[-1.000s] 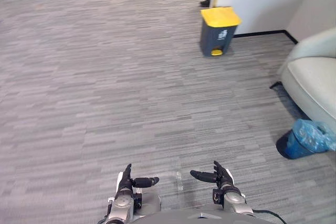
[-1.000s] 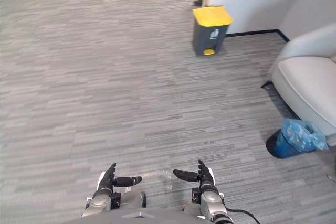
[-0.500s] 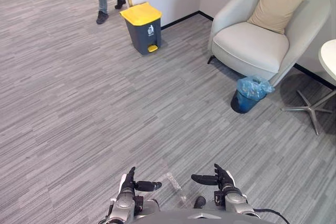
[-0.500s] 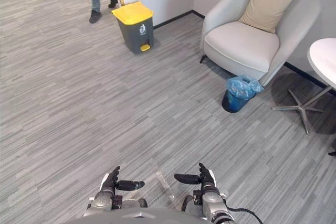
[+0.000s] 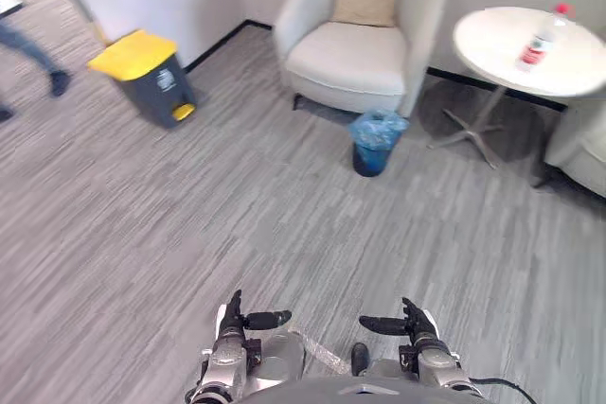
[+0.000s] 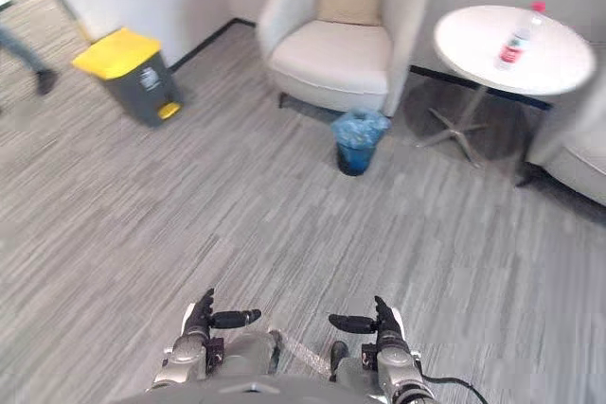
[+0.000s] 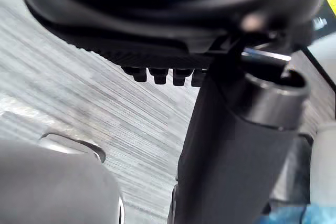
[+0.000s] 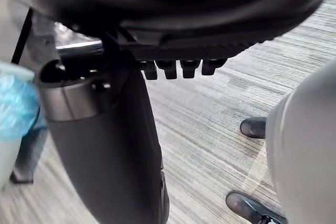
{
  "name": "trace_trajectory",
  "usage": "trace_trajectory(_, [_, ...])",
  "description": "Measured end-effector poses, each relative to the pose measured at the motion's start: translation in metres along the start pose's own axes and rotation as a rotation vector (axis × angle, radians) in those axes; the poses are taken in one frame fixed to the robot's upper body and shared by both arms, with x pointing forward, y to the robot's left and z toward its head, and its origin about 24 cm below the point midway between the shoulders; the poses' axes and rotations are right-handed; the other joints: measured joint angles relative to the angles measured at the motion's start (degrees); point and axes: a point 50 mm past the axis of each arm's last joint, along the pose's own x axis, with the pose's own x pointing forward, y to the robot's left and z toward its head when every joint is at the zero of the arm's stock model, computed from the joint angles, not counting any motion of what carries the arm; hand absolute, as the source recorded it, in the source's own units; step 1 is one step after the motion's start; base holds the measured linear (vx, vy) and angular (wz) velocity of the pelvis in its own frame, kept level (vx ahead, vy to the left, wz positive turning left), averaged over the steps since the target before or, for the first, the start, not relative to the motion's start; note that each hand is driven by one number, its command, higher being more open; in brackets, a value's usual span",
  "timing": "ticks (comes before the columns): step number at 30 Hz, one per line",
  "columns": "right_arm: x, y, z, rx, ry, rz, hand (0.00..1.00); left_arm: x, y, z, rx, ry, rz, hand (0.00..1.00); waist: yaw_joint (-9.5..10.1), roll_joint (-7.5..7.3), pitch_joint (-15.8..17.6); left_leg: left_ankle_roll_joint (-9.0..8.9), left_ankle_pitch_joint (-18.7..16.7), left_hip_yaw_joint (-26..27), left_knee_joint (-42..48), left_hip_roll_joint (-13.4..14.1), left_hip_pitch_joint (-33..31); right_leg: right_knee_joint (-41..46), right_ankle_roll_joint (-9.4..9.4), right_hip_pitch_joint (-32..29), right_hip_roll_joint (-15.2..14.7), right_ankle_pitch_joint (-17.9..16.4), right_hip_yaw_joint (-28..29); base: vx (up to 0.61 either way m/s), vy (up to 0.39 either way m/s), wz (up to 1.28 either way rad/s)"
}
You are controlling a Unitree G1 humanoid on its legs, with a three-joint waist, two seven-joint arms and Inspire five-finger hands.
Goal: Organize the slippers on the shoe rack
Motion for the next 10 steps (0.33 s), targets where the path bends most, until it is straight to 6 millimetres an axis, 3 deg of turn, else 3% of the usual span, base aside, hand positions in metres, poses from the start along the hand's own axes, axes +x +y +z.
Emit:
trace_trajectory(1, [-0.002, 0.001, -0.005, 0.02, 0.012, -0.004, 1.0, 0.0, 0.002, 0.001, 0.006, -0.002, 0.003, 1.0, -0.09, -1.71, -0.63, 0.26, 0.23, 1.8, -1.86, -0.45, 1.22, 0.97, 0.75, -0.6, -1.44, -0.66, -0.09, 0.21, 0.194, -0.46])
trace_trajectory(5, [-0.006, -0.002, -0.019, 0.078, 0.049, -0.028, 1.0, -0.001, 0.005, -0.008, 0.028, 0.027, 0.002, 1.0, -0.23, -3.95, -2.23, 2.16, 1.67, 5.04, -7.7, -1.77, 7.06, 1.07, 1.7, 0.71, -3.65, -2.24, -0.44, 0.25, 0.094, -0.38])
trace_trajectory(10, [-0.007, -0.01, -0.024, 0.1, 0.064, -0.054, 1.0, -0.003, 0.001, -0.014, 0.04, 0.049, -0.01, 1.0, -0.87, -2.4, -3.09, 2.2, 1.7, 6.28, -9.83, -2.13, 10.48, -0.02, 1.93, 2.76, -4.26, -2.42, -0.4, 0.17, 0.052, -0.14])
